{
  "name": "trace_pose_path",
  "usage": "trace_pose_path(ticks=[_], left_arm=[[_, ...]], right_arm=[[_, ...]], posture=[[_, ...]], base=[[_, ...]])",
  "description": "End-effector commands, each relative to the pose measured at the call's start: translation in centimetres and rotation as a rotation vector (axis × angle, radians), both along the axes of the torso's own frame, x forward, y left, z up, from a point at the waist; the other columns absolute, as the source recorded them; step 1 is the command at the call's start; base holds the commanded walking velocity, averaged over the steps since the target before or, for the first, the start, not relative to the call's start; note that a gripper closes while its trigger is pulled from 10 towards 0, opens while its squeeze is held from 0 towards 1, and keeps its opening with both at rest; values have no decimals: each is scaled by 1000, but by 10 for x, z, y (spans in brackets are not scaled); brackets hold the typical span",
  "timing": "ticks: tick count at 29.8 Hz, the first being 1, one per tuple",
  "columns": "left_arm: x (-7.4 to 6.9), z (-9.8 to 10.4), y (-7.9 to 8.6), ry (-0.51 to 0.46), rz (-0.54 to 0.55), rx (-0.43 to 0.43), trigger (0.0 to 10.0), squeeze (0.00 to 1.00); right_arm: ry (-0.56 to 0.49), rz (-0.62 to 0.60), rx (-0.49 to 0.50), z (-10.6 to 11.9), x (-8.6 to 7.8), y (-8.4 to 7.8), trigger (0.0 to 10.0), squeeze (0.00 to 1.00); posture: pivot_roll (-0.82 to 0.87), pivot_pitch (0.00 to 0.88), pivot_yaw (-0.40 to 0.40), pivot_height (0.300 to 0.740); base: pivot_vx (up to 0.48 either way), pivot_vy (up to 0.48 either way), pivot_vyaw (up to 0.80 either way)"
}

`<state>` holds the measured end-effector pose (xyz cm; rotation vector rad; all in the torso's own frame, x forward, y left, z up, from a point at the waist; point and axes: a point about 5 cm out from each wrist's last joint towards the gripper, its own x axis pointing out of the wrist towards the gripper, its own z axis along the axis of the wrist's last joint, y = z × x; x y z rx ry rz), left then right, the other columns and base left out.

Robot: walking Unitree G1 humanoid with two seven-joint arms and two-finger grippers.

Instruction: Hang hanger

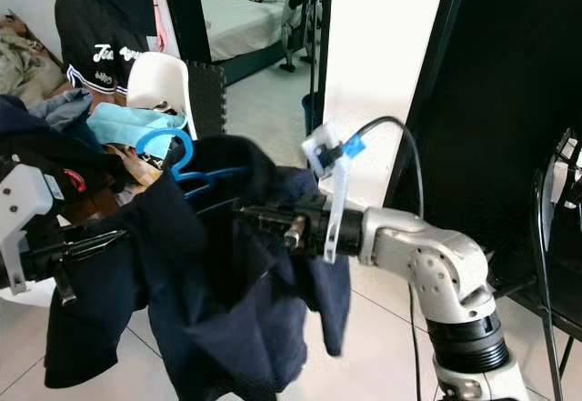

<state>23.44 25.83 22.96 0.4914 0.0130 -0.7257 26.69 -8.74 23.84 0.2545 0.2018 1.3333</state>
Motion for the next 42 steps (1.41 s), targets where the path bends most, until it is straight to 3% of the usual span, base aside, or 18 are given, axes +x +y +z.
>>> trace_pose_path(ticks=[1,8,10,13,14,15,19,23,24,27,29,33,35,37,38,40,41,42], left_arm=[[0,7,1,-28,-2,16,10000,0],[2,5,-7,-22,-42,1,10000,0],[2,2,-15,-16,-75,-19,10000,0],[2,1,-19,-11,-91,-30,10000,0],[0,-2,-26,2,-123,-43,10000,0],[-1,-4,-31,11,-147,-57,10000,0],[-2,-4,-34,16,-163,-67,10000,0],[-3,-1,-31,12,-163,-78,10000,0],[-3,2,-27,7,-159,-79,10000,0],[-5,5,-23,3,-152,-78,10000,0],[-8,12,-12,-4,-137,-73,10000,0],[-11,15,-7,0,-136,-74,10000,0],[-18,22,-1,14,-160,-93,10000,0],[-18,22,-1,14,-160,-93,10000,0],[-22,26,1,17,-183,-106,10000,0],[-22,26,1,17,-183,-106,10000,0],[-27,32,-1,17,-228,-132,10000,0],[-27,32,-1,17,-228,-132,10000,0]], right_arm=[[-15,55,7,4,-7,4,0,0],[-24,93,-11,-4,-13,9,0,0],[-45,44,-60,-12,-7,12,10000,0],[-52,25,-72,-15,-4,13,10000,0],[-58,35,-62,-16,-5,14,10000,910],[-61,63,-57,-17,-8,15,10000,1000],[-69,108,-76,-20,-13,12,10000,1000],[-83,180,-187,-34,-23,2,10000,1000],[-83,194,-268,-43,-25,-7,10000,1000],[-79,189,-338,-50,-24,-18,10000,1000],[-80,146,-404,-53,-18,-38,10000,1000],[-91,100,-408,-50,-12,-48,10000,1000],[-133,0,-391,-38,2,-67,10000,1000],[-133,0,-391,-38,2,-67,10000,1000],[-156,-42,-352,-29,8,-75,10000,1000],[-156,-42,-352,-29,8,-75,10000,1000],[-186,-63,-270,-13,12,-83,10000,1000],[-186,-63,-270,-13,12,-83,10000,1000]], posture=[[-24,18,-23,740],[-28,18,-20,740],[-29,18,-22,740],[-29,18,-22,740],[-26,21,-22,740],[-28,20,-23,740],[-28,22,-24,740],[-32,22,-25,740],[-32,22,-26,740],[-32,22,-26,740],[-30,23,-28,740],[-31,23,-28,740],[-32,21,-29,740],[-32,21,-29,740],[-31,18,-31,740],[-31,18,-31,740],[-30,15,-35,740],[-30,15,-35,740]], base=[[0,0,0],[0,0,0],[0,0,0],[0,0,0],[0,0,0],[0,0,0],[0,0,0],[0,0,0],[0,0,0],[0,0,0],[0,0,0],[0,0,0],[0,0,0],[0,0,0],[0,0,0],[0,0,0],[0,0,0],[0,0,0]])
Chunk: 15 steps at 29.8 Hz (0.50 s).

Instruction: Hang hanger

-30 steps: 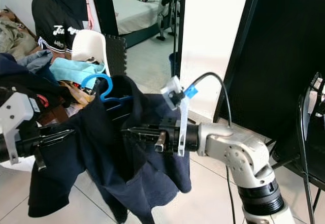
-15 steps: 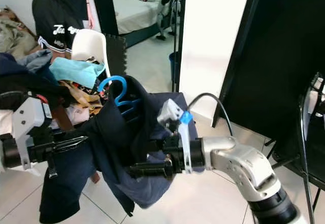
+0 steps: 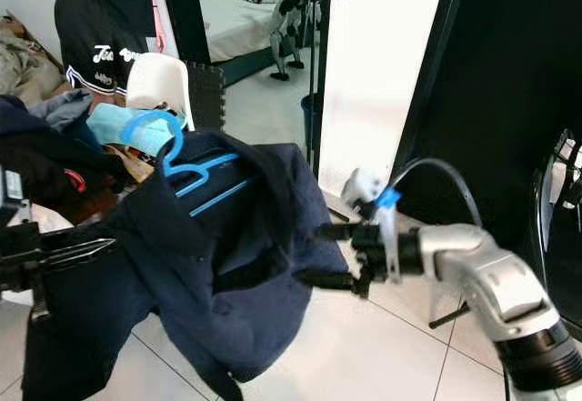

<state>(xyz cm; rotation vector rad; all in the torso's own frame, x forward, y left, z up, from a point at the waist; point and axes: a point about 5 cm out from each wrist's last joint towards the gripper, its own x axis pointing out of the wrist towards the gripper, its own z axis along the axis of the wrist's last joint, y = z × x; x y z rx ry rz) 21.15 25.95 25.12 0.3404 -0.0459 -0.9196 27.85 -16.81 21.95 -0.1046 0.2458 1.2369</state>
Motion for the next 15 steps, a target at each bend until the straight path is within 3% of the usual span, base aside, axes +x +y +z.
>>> trace_pose_path(ticks=[1,3,4,5,6,7,8,13,15], left_arm=[[-5,11,-2,-31,-33,9,10000,0],[-16,18,-8,-2,-154,-21,10000,0],[-16,18,-8,-2,-154,-21,10000,0],[-22,19,-11,24,-225,-30,10000,0],[-28,20,-14,56,-294,-32,10000,0],[-28,20,-14,56,-294,-32,10000,0],[-31,21,-16,76,-338,-32,10000,0],[-34,21,-15,138,-394,17,10000,0],[-34,21,-15,138,-394,17,10000,0]], right_arm=[[-17,5,29,6,1,-3,10000,1000],[-94,25,163,34,4,-13,10000,1000],[-94,25,163,34,4,-13,10000,1000],[-126,77,211,46,3,-12,10000,1000],[-142,137,216,52,1,-8,10000,784],[-142,137,216,52,1,-8,10000,784],[-149,184,210,55,-1,-5,10000,0],[-185,323,212,68,-2,6,10000,0],[-185,323,212,68,-2,6,10000,0]], posture=[[-30,15,-35,740],[-32,10,-37,740],[-32,10,-37,740],[-31,7,-39,740],[-30,5,-40,740],[-30,5,-40,740],[-28,1,-41,740],[-22,0,-43,740],[-22,0,-43,740]], base=[[0,0,0],[0,0,0],[0,0,0],[0,0,0],[0,0,0],[0,0,0],[0,0,0],[0,0,0],[0,0,0]])
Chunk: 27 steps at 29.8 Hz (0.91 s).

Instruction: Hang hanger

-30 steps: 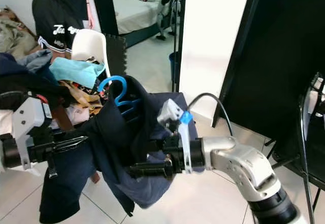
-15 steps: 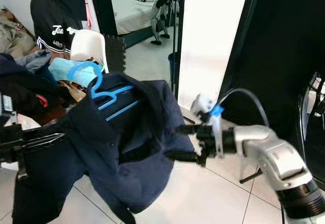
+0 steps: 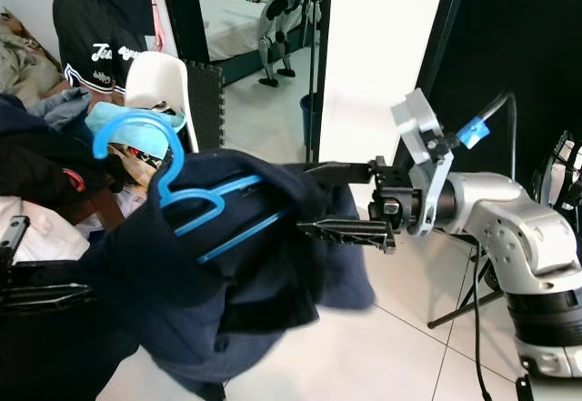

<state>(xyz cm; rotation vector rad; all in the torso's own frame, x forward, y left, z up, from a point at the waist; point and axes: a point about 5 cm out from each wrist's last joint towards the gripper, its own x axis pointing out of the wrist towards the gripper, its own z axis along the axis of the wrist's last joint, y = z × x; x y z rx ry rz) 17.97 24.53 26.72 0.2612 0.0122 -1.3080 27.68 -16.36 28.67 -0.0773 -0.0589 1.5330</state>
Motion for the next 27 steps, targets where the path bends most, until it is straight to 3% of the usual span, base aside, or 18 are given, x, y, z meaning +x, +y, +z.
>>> trace_pose_path(ticks=[1,13,16,27], left_arm=[[-2,5,0,3,-30,34,10000,0],[-5,14,2,10,-57,47,10000,0],[-4,16,-3,7,-81,49,10000,0],[0,18,-12,-15,-111,46,10000,0]], right_arm=[[-16,47,13,5,0,4,10000,0],[-25,174,-36,7,-4,12,10000,0],[-17,229,-154,-11,-12,22,10000,0],[-28,221,-265,-28,-13,35,10000,0]], posture=[[-21,0,-46,740],[-21,0,-45,740],[-20,2,-43,740],[-20,3,-42,740]], base=[[0,0,0],[0,0,0],[0,0,0],[0,0,0]])
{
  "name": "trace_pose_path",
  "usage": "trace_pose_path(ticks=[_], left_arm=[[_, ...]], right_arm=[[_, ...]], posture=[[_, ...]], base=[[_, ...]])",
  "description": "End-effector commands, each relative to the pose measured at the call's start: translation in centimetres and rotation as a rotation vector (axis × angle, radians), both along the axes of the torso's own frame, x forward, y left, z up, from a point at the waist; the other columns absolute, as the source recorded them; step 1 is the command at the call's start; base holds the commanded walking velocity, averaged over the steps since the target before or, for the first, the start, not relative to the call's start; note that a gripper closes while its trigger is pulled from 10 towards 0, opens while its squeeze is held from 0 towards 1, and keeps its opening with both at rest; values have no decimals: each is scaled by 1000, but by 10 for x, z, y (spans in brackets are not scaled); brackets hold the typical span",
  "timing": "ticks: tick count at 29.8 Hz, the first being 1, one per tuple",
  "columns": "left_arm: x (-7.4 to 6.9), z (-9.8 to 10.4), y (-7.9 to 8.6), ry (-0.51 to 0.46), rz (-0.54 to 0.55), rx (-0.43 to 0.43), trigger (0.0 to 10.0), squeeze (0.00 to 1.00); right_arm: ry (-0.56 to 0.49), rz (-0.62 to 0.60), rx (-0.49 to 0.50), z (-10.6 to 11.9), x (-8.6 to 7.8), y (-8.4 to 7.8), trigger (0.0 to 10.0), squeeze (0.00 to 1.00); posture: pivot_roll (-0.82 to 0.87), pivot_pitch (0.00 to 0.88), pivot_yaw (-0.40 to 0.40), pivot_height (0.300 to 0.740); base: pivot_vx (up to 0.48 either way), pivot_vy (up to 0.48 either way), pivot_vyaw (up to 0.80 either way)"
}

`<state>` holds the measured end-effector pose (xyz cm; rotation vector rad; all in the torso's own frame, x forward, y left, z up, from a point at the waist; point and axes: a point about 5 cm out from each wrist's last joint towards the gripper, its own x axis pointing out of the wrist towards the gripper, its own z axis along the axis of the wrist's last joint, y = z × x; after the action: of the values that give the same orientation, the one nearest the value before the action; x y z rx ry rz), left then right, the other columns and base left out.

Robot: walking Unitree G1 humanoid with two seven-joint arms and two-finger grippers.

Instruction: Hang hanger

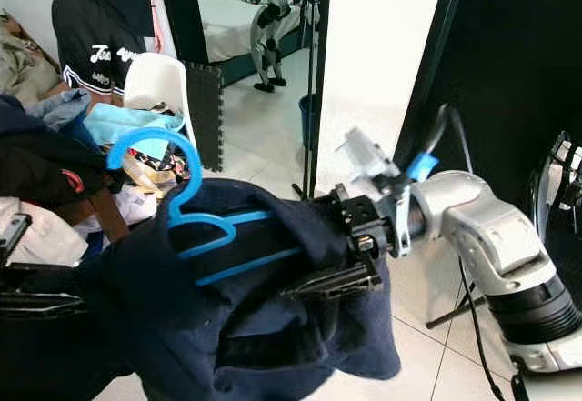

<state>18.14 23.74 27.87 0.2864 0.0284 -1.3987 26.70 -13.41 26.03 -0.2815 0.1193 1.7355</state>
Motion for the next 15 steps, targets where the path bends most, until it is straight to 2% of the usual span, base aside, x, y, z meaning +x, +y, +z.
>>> trace_pose_path(ticks=[1,2,3,4,7,15], left_arm=[[-1,7,-4,-23,-22,13,10000,0],[0,7,-6,-27,-31,10,10000,0],[0,7,-6,-27,-31,10,10000,0],[0,5,-8,-22,-41,14,10000,0],[1,2,-10,-8,-50,24,10000,0],[1,-5,-9,28,-48,65,10000,0]], right_arm=[[-18,22,-17,-2,-3,5,10000,0],[-18,3,-14,-2,-1,8,6902,0],[-18,3,-14,-2,-1,8,6902,0],[-12,-8,0,-1,1,9,0,0],[8,-4,48,4,2,9,0,0],[33,21,101,10,0,7,0,0]], posture=[[-20,3,-42,740],[-23,5,-41,740],[-23,5,-41,740],[-24,5,-40,740],[-25,6,-40,740],[-25,7,-38,740]], base=[[0,0,0],[0,0,0],[0,0,0],[0,0,0],[0,0,0],[0,0,0]])
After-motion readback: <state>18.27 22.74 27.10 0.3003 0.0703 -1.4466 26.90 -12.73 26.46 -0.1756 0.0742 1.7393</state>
